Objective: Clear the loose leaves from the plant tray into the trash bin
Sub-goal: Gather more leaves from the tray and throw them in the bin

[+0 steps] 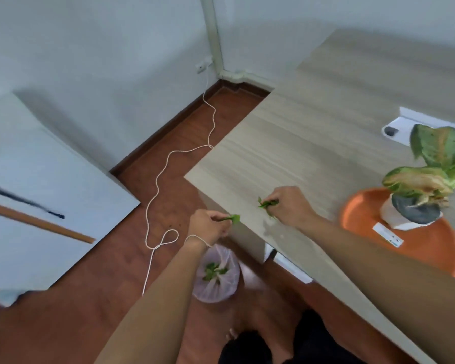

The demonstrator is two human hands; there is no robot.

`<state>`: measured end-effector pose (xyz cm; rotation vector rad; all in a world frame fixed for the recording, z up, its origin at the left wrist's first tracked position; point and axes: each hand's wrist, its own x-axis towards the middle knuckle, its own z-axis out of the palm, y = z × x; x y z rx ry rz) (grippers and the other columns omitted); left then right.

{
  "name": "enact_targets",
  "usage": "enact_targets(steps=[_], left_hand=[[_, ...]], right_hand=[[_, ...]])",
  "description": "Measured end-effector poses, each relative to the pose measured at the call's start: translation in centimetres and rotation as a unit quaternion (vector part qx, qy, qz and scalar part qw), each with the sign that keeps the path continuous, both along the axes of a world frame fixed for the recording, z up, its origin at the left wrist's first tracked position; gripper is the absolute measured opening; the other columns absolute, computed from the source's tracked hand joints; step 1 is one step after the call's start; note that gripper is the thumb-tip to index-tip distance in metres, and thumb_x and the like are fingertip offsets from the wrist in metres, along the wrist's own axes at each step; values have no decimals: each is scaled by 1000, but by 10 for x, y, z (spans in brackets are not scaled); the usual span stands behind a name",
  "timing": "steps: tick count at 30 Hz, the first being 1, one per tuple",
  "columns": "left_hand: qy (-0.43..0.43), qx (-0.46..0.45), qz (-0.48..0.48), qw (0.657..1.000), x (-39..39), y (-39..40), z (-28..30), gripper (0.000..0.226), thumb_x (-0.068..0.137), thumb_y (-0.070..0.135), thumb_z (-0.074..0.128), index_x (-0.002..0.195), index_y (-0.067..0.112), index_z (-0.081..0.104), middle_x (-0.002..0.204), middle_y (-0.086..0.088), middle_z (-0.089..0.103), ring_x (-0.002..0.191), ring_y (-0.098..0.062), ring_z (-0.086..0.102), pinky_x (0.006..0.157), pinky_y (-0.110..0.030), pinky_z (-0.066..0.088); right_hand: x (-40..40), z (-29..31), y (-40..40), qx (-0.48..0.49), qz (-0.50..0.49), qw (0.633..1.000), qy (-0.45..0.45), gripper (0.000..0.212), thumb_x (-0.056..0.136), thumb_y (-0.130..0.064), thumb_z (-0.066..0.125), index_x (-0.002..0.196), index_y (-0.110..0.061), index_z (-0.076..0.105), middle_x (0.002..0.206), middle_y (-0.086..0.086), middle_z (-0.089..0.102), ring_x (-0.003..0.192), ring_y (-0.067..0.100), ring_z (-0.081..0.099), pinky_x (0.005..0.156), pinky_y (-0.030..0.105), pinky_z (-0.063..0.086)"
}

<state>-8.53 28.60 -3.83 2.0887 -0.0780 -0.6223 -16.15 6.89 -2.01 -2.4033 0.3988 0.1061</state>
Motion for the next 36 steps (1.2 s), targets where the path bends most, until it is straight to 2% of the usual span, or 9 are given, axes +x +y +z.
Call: enact_targets(steps=[2,6,10,13,17,22,29,32,36], left_hand=[[-6,6,41,999,13,51,3,9,72,1,78,74,10,78,54,-6,67,45,-7,60,44,-20,52],[7,15,122,992,28,144,-12,10,64,15,84,65,23,78,53,4,69,56,-15,65,67,-43,63],[49,9,206,977,32,206,-51,7,65,12,83,69,9,78,51,-1,66,53,-18,61,67,-51,62],[92,32,243,965,31,231,-110,13,54,26,78,63,17,77,49,1,65,55,-16,63,68,-48,62],[133,80,248,956,21,237,-200,3,60,19,75,63,18,76,42,10,60,52,-13,61,72,-43,62],[166,123,183,961,18,214,-308,32,72,35,67,89,11,78,88,-16,77,84,-34,72,83,-44,58],[172,133,170,961,10,189,-400,20,86,20,66,96,5,76,98,-16,76,87,-30,68,69,-24,42],[177,136,170,960,11,187,-424,21,86,21,68,92,2,76,89,-17,75,72,-30,68,68,-36,55],[197,144,151,958,14,190,-441,29,85,33,67,75,7,77,72,-13,76,67,-29,72,66,-44,60]], right_hand=[[32,3,43,5,28,1000,5,19,75,-12,71,91,-16,80,84,9,74,79,25,67,67,28,45],[82,-9,131,42,83,995,18,23,73,-6,71,90,-17,81,82,7,77,76,22,68,54,14,37],[112,-57,208,30,166,984,59,22,74,-12,71,92,-21,80,88,0,78,80,17,69,65,21,42],[123,-120,243,44,190,976,100,20,71,-9,72,85,-19,81,80,-1,76,72,10,65,63,19,43],[125,-218,261,30,197,970,141,10,73,-10,73,78,-16,80,74,3,76,63,11,63,62,27,49],[123,-339,254,3,194,964,183,8,77,-13,73,80,-16,80,78,6,77,74,24,69,73,39,57],[111,-444,245,11,250,937,245,17,82,-15,70,98,-15,77,93,7,77,87,25,69,76,29,50],[112,-468,245,14,251,938,238,21,84,-19,69,104,-18,75,101,5,76,93,25,68,85,35,53],[112,-480,244,-26,234,939,251,23,86,-33,67,95,-12,72,91,11,74,87,30,67,77,38,54]])
